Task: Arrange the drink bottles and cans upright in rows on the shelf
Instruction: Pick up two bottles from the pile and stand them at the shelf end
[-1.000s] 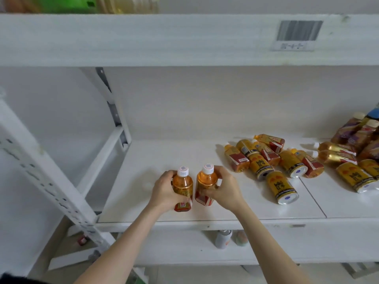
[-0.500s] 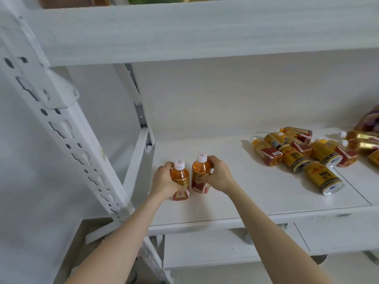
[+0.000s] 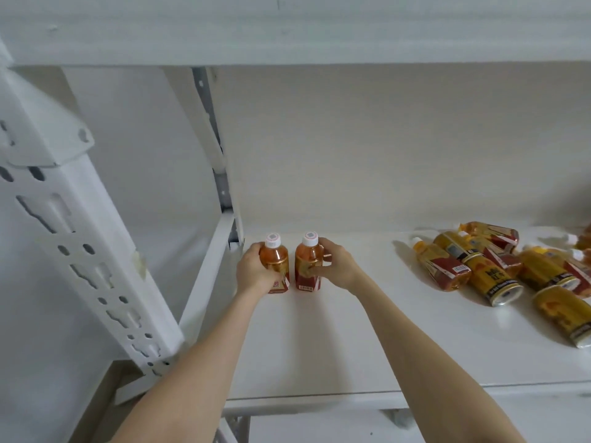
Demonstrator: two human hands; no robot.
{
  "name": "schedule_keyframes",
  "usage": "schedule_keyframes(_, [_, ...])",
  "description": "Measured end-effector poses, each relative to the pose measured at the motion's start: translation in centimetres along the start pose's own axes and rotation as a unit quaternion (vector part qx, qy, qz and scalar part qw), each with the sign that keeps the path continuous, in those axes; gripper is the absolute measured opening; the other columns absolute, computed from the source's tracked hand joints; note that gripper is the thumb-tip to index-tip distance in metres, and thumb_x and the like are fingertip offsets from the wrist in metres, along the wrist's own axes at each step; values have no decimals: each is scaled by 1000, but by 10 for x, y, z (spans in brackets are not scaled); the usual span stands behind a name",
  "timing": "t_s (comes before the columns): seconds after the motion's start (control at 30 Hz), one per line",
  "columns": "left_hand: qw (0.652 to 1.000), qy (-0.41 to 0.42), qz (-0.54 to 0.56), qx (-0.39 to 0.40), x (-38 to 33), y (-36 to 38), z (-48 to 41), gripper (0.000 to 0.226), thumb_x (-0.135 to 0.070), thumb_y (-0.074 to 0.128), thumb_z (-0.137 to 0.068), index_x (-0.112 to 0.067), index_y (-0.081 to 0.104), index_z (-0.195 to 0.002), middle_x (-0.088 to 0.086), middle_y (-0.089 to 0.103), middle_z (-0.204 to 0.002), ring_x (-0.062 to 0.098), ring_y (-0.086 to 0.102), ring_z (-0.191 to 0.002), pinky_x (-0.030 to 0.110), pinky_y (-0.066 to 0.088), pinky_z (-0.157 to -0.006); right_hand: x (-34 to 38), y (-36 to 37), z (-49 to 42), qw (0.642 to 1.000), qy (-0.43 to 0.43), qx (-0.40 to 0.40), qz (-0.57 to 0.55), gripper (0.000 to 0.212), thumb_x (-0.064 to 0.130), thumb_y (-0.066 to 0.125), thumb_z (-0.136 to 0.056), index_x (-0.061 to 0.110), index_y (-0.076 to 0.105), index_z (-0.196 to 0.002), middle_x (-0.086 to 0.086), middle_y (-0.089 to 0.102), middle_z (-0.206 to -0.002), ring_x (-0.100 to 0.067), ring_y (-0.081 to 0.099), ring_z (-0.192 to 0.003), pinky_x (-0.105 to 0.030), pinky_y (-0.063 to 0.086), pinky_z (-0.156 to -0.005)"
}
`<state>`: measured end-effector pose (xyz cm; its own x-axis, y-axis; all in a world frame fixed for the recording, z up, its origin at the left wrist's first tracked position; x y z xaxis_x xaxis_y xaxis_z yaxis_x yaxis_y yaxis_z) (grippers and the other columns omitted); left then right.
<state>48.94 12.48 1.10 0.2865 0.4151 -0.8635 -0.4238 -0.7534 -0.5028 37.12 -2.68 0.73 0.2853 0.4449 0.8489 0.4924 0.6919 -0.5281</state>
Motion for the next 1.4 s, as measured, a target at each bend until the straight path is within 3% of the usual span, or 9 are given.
schedule_keyframes(0.23, [999, 30, 40, 21, -7, 13, -21, 67, 3, 79, -63, -18, 56, -122, -5, 59, -101, 16, 54, -97, 35, 47, -91, -4, 3, -27, 999, -5, 3, -53, 67, 4, 73, -73, 25, 49, -132, 3, 61, -114, -23, 57, -110, -38, 46, -98])
schedule_keyframes(0.47, [998, 56, 10, 26, -8, 16, -35, 70, 1, 79, -64, -19, 54, -126, 0, 60, -106, 20, 57, -98, 30, 45, -87, -5, 9, -36, 999, -14, 12, -27, 71, 7, 65, -81, 28, 36, -142, 2, 57, -128, -23, 53, -117, -40, 42, -104])
schedule_keyframes(0.63, [992, 59, -94, 65, -4, 22, -37, 87, -19, 81, -63, -23, 38, -138, 5, 60, -114, 28, 57, -108, 38, 48, -90, 6, 9, -25, 998, -23, 39, 45, 75, 27, 63, -88, 31, 18, -148, 1, 53, -133, -20, 51, -114, -28, 40, -89])
schedule_keyframes(0.77, [977, 70, -183, 79, 6, 19, -33, 98, -45, 76, -64, -24, 24, -145, 8, 54, -128, 31, 49, -120, 45, 46, -95, 10, 1, -9, 983, -26, 19, 181, 77, 44, 56, -87, 33, 10, -148, -5, 49, -139, -31, 50, -121, -45, 46, -92])
schedule_keyframes(0.9, [954, 127, -259, 83, -7, 8, 1, 84, -48, 63, -79, -20, 23, -147, 11, 46, -137, 33, 40, -129, 47, 40, -102, 16, -8, 24, 934, -34, -27, 354, 75, 54, 47, -88, 31, 10, -149, -7, 40, -146, -30, 40, -131, -51, 34, -104])
schedule_keyframes(1.0, [927, 143, -338, 80, -9, 1, 33, 80, -53, 51, -87, -21, 14, -150, 10, 22, -156, 30, 17, -144, 51, 24, -113, 19, -16, 55, 907, -36, -51, 417, 73, 58, 39, -90, 26, 11, -150, -8, 22, -157, -27, 22, -143, -53, 18, -113])
schedule_keyframes(1.1, [906, 184, -373, 79, -22, -1, 72, 76, -56, 45, -89, -25, 12, -150, 4, 11, -160, 27, 7, -147, 55, 13, -115, 20, -25, 94, 888, -55, -79, 449, 73, 59, 36, -91, 24, 12, -150, -9, 15, -159, -26, 13, -146, -56, 11, -114])
schedule_keyframes(1.23, [886, 245, -388, 60, -44, 4, 119, 74, -59, 43, -88, -26, 18, -149, 5, 12, -160, 28, 8, -147, 59, 13, -113, 13, -42, 143, 873, -55, -106, 473, 73, 61, 35, -90, 23, 17, -149, -11, 16, -158, -29, 12, -146, -57, 12, -114])
schedule_keyframes(1.4, [872, 297, -387, 29, -77, 25, 161, 73, -61, 39, -88, -28, 19, -149, 7, 16, -159, 29, 10, -146, 59, 16, -113, -7, -78, 186, 858, -16, -133, 496, 74, 64, 31, -83, 22, 35, -143, -12, 36, -151, -32, 31, -140, -59, 25, -109])
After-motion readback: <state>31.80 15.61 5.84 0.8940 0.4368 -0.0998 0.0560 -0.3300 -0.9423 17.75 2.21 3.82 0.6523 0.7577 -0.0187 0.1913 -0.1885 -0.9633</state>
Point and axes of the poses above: each hand's wrist, its own z-axis away from the middle knuckle, its own y-axis out of the palm, x = y × z, the point moved 9 cm from there along -z, towards the middle knuckle
